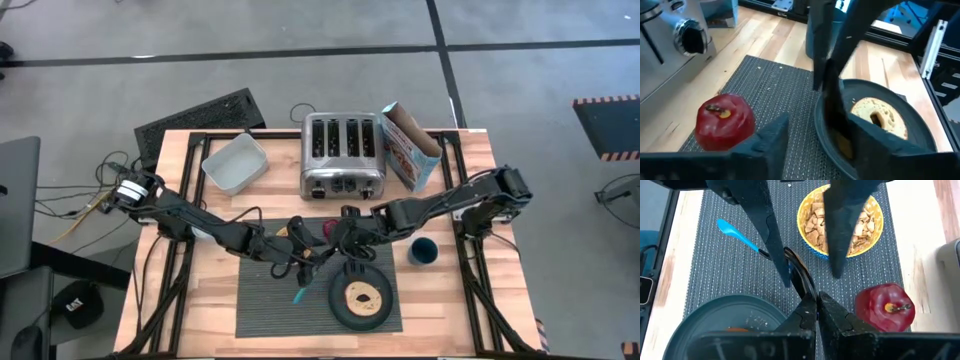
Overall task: Arrange a breakfast setting
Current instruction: Put the blue spoon on the gray table mat to the left of the yellow bowl
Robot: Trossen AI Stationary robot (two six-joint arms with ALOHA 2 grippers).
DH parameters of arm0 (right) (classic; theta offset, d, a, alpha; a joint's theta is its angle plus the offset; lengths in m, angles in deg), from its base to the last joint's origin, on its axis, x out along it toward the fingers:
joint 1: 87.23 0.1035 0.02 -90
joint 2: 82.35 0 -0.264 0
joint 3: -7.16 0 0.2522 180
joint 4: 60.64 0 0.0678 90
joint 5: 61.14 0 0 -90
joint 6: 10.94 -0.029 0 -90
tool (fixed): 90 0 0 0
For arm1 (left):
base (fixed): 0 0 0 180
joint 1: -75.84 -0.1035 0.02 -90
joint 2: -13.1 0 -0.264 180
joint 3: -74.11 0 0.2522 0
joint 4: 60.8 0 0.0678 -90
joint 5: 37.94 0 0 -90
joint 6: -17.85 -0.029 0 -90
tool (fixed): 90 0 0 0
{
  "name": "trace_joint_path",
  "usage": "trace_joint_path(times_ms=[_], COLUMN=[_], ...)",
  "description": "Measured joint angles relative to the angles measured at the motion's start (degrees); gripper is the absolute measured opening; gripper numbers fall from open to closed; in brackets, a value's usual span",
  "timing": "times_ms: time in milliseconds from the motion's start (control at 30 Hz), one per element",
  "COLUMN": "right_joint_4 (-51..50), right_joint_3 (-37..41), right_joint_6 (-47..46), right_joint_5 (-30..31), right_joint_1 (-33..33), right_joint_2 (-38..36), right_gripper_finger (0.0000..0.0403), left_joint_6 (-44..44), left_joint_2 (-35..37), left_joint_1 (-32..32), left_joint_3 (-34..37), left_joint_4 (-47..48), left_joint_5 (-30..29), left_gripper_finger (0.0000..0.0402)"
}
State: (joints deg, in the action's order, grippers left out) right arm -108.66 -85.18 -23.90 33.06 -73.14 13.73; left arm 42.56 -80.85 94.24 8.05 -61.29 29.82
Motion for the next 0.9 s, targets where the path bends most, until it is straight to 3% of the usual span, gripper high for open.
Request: trace_joint_path(times_ms=[267, 500, 667, 900], right_joint_4=[0.38, 1.50, -2.69, -2.50], right_joint_3=[0.00, 0.00, 0.02, 4.88], right_joint_6=[-0.73, -0.39, -0.80, 0.83], right_joint_5=[-0.43, -1.50, -1.21, 9.57], right_joint_1=[-0.04, 0.09, 0.56, 4.62], right_joint_2=[0.00, -0.25, -3.91, -10.28], right_gripper_finger=[0.0030, 0.0096, 0.0142, 0.0156], left_joint_6=[-3.37, -4.58, -2.43, 6.17], left_joint_2=[0.00, -0.02, 1.54, 5.40], left_joint_1=[-0.02, 0.58, 3.52, 7.31], left_joint_3=[0.06, 0.09, 0.07, 0.02], left_joint_4=[-1.36, -1.31, 2.08, 10.52], left_joint_5=[-0.52, -2.08, -7.72, -10.13], left_gripper_finger=[0.0017, 0.0002, 0.0001, 0.0000])
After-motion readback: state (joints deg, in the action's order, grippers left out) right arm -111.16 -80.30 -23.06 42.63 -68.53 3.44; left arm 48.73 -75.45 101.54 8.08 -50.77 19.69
